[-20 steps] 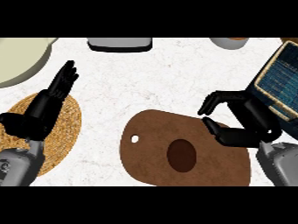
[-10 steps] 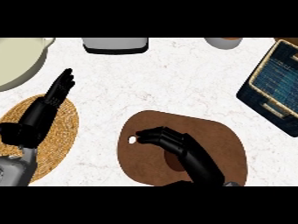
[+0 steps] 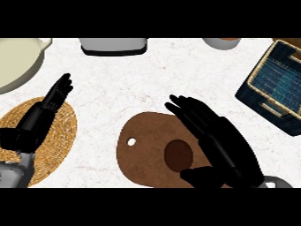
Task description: Pick the cupcake from the cutting board and place it in the basket
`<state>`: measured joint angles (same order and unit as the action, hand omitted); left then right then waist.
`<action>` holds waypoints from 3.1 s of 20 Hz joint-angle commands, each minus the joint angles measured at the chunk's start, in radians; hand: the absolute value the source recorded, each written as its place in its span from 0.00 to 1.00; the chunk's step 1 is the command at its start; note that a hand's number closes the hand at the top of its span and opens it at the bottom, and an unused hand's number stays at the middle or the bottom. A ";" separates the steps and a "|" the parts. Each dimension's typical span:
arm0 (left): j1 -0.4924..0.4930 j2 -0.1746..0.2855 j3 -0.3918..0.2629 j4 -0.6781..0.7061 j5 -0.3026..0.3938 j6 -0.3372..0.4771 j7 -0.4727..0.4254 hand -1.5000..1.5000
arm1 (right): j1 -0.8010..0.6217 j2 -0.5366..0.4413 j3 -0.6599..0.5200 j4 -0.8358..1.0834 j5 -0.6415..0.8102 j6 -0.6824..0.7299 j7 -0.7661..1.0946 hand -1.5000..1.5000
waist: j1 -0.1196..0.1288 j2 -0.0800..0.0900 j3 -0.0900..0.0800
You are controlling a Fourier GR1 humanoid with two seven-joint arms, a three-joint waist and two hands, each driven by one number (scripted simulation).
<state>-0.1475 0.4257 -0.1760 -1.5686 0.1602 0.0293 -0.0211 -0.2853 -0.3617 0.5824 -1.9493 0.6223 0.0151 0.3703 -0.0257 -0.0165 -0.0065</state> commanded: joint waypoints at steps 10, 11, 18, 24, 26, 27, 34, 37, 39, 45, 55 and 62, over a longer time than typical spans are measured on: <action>-0.025 -0.002 0.027 0.003 0.006 -0.044 0.017 0.50 | -0.112 -0.097 -0.148 -0.360 -0.463 0.666 0.623 0.00 | 0.019 0.013 0.005; -0.022 -0.017 0.017 -0.007 -0.012 -0.034 0.005 0.50 | -0.153 -0.112 -0.210 -0.332 -0.531 0.700 0.624 0.00 | 0.023 0.014 0.005; -0.001 -0.064 0.007 -0.025 -0.061 -0.020 0.007 0.50 | -0.169 -0.178 -0.293 -0.383 -0.670 0.680 0.705 0.00 | 0.028 0.014 0.005; 0.033 -0.034 0.078 -0.040 -0.044 -0.098 0.010 0.50 | 0.003 -0.110 -0.302 -0.328 -0.450 0.633 0.460 0.00 | 0.030 0.016 0.007; 0.013 -0.083 0.069 0.005 -0.070 -0.090 -0.021 0.50 | 0.080 -0.053 -0.212 -0.360 -0.339 0.613 0.422 0.00 | 0.026 0.016 0.007; -0.009 -0.095 0.056 -0.068 -0.070 -0.070 0.064 0.50 | 0.029 -0.033 -0.230 -0.306 -0.359 0.614 0.439 0.00 | 0.029 0.016 0.007; 0.000 -0.122 0.084 -0.013 -0.101 -0.094 0.008 0.50 | 0.155 0.011 -0.150 -0.136 -0.056 0.455 0.111 0.00 | 0.027 0.017 0.007; 0.041 -0.113 0.078 -0.073 -0.120 -0.106 0.026 0.50 | 0.203 0.020 -0.090 -0.066 0.058 0.365 0.021 0.00 | 0.028 0.016 0.007; -0.025 -0.149 0.083 0.015 -0.128 -0.107 0.002 0.50 | 0.138 0.074 -0.078 0.033 0.100 0.329 0.016 0.00 | 0.027 0.017 0.007; 0.004 -0.165 0.110 -0.020 -0.149 -0.138 0.027 0.50 | 0.257 0.013 -0.153 -0.020 0.085 0.337 -0.141 0.00 | 0.024 0.016 0.007; -0.050 -0.209 0.146 0.031 -0.201 -0.159 0.015 0.50 | 0.242 0.164 -0.083 -0.023 0.155 0.405 -0.058 0.00 | 0.022 0.016 0.006; -0.038 -0.180 0.208 0.049 -0.182 -0.226 0.001 0.50 | 0.190 0.216 -0.068 0.073 0.261 0.400 -0.048 0.00 | 0.025 0.017 0.006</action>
<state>-0.1537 0.2387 0.0034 -1.5856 -0.0212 -0.1666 0.0014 -0.0651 -0.1857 0.4963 -1.9273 0.8340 0.4145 0.3094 -0.0006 -0.0006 0.0000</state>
